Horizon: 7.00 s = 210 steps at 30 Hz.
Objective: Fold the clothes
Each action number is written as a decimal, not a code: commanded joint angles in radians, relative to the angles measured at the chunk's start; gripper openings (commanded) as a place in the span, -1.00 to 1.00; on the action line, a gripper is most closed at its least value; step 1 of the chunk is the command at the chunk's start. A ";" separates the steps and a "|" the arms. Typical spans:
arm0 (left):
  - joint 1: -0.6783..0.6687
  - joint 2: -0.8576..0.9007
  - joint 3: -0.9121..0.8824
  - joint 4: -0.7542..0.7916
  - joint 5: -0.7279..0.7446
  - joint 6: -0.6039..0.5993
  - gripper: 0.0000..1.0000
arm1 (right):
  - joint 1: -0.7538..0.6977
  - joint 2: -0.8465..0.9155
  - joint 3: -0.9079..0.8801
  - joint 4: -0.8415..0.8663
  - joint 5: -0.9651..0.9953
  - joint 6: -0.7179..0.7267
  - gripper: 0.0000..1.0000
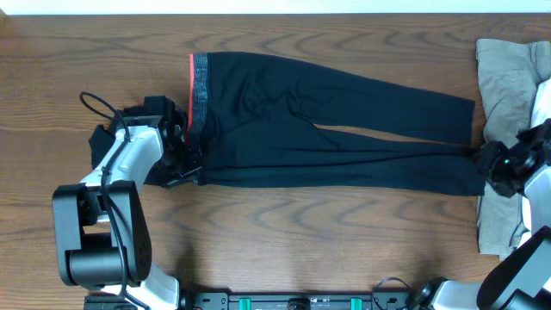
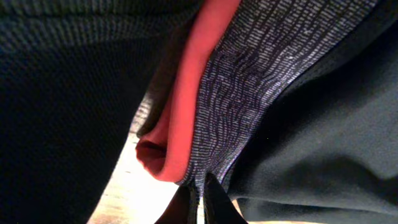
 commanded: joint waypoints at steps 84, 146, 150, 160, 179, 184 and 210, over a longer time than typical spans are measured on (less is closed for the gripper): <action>-0.001 0.015 -0.010 0.026 0.003 0.006 -0.88 | -0.047 0.185 0.025 0.071 -0.146 -0.077 -0.97; -0.003 -0.132 -0.253 0.254 0.021 -0.059 0.03 | -0.067 -0.058 0.033 -0.124 -0.034 -0.012 -0.97; -0.003 -0.132 -0.253 0.260 0.020 -0.093 0.00 | -0.067 -0.058 0.033 -0.124 -0.034 -0.012 -0.97; -0.001 -0.173 -0.252 0.263 -0.030 -0.259 -0.24 | -0.067 -0.058 0.033 -0.122 -0.033 -0.012 -0.97; -0.001 -0.148 -0.257 0.269 -0.128 -0.252 -0.88 | -0.067 -0.058 0.033 -0.121 -0.032 -0.013 -0.98; 0.000 -0.244 -0.216 0.149 -0.125 -0.243 -0.88 | -0.072 -0.058 0.039 -0.130 -0.029 -0.013 -0.98; 0.000 -0.684 0.035 -0.166 -0.271 -0.101 -0.88 | -0.087 -0.060 0.311 -0.405 -0.034 -0.062 -0.98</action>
